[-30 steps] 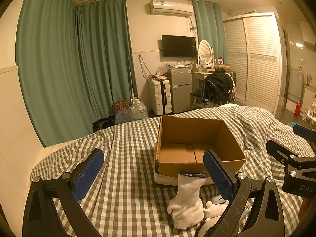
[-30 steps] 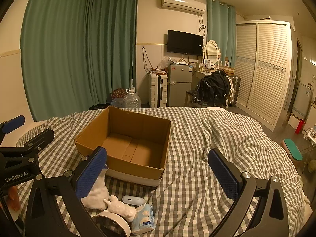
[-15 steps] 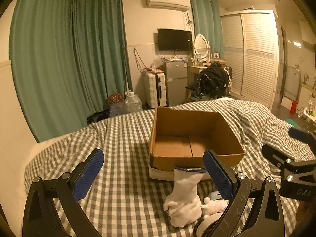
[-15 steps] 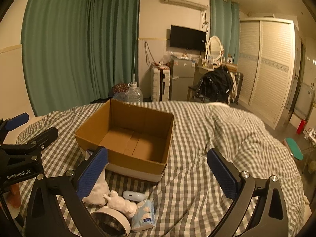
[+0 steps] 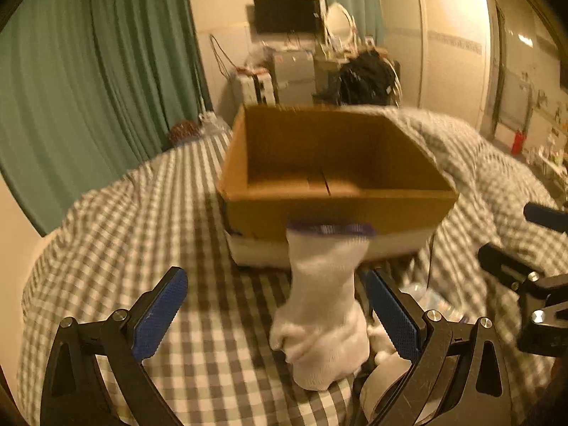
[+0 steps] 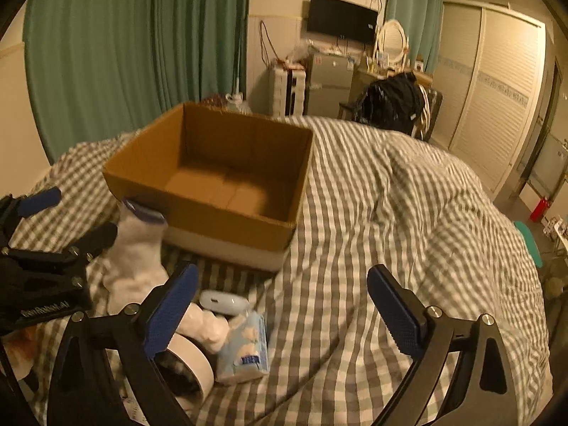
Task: Organize objects
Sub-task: 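Grasp the white sock with the left tool while the right tool grasps the blue tissue pack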
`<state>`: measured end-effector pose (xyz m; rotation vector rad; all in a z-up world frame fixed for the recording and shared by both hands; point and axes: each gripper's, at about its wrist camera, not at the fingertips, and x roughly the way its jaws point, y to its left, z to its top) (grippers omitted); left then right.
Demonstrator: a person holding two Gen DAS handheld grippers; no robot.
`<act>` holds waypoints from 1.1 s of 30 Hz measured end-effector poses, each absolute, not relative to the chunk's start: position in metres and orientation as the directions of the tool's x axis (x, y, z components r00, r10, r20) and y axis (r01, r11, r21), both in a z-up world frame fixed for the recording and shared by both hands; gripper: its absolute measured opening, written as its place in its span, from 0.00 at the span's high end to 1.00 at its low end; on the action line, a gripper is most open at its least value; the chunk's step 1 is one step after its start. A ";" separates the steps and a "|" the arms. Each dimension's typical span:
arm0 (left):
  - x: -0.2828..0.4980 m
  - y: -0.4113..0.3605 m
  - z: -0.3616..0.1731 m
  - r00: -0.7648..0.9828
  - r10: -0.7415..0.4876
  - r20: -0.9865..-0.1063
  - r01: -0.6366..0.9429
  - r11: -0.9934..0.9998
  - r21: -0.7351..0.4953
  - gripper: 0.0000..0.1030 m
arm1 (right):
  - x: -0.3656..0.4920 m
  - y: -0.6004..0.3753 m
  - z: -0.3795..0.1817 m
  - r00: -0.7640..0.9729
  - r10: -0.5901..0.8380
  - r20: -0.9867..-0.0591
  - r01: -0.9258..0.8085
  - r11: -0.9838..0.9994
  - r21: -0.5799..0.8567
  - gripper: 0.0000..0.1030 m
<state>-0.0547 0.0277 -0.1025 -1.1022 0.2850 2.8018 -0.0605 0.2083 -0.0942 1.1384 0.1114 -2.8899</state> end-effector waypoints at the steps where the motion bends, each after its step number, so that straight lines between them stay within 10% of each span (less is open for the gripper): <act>1: -0.057 0.030 -0.111 -0.713 0.032 -0.700 -0.182 -0.973 0.141 0.02 | -0.061 0.209 -0.098 -0.723 -0.010 -0.691 0.062 -0.997 -0.051 0.07; 20: -0.072 0.042 -0.159 -0.598 0.112 -0.794 -0.291 -0.953 0.085 0.27 | -0.081 0.205 -0.192 -0.423 -0.118 -0.898 0.167 -0.985 0.051 0.57; 33: -0.054 0.042 -0.143 -0.600 0.141 -0.787 -0.317 -0.946 0.072 0.60 | -0.068 0.205 -0.174 -0.501 -0.146 -0.853 0.157 -0.985 0.076 0.78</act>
